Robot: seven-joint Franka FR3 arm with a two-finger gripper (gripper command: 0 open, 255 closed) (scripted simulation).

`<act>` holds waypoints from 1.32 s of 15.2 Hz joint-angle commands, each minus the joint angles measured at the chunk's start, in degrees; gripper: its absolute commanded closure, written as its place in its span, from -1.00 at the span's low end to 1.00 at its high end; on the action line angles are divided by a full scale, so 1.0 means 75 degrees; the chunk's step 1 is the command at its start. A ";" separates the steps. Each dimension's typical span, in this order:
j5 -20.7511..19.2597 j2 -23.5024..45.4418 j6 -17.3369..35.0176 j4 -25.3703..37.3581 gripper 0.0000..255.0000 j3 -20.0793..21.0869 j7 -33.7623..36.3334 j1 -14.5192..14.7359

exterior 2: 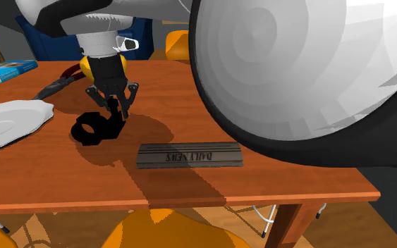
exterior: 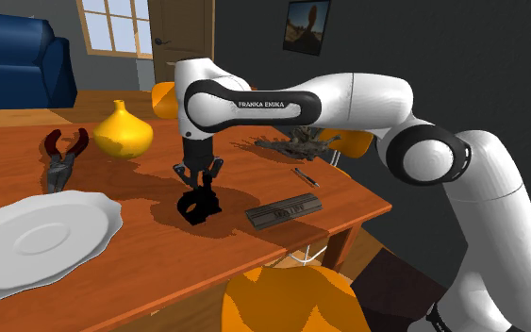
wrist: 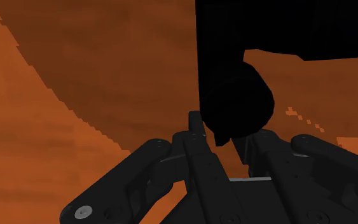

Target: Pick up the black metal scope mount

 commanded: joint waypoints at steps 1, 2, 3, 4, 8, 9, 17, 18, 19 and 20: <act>0.0001 0.0031 -0.0044 -0.0005 1.00 0.0003 0.0008 0.0018; 0.0002 0.0020 -0.0025 -0.0035 1.00 0.0004 0.0009 0.0014; 0.0005 -0.0005 -0.0011 -0.0073 1.00 0.0006 0.0007 0.0006; 0.0005 0.0005 -0.0017 -0.0056 1.00 0.0004 0.0003 0.0005; 0.0009 0.0040 -0.0272 0.0238 1.00 -0.0005 -0.0067 -0.0014; 0.0007 0.0061 -0.0389 0.0377 1.00 -0.0006 -0.0072 0.0000; -0.0037 0.0457 -0.1506 0.1905 1.00 -0.0036 -0.0130 0.0182; -0.0049 0.0560 -0.1688 0.2192 1.00 -0.0045 -0.0142 0.0220; -0.0064 0.0689 -0.1893 0.2530 1.00 -0.0058 -0.0156 0.0265; -0.0083 0.0863 -0.2134 0.2950 1.00 -0.0075 -0.0175 0.0323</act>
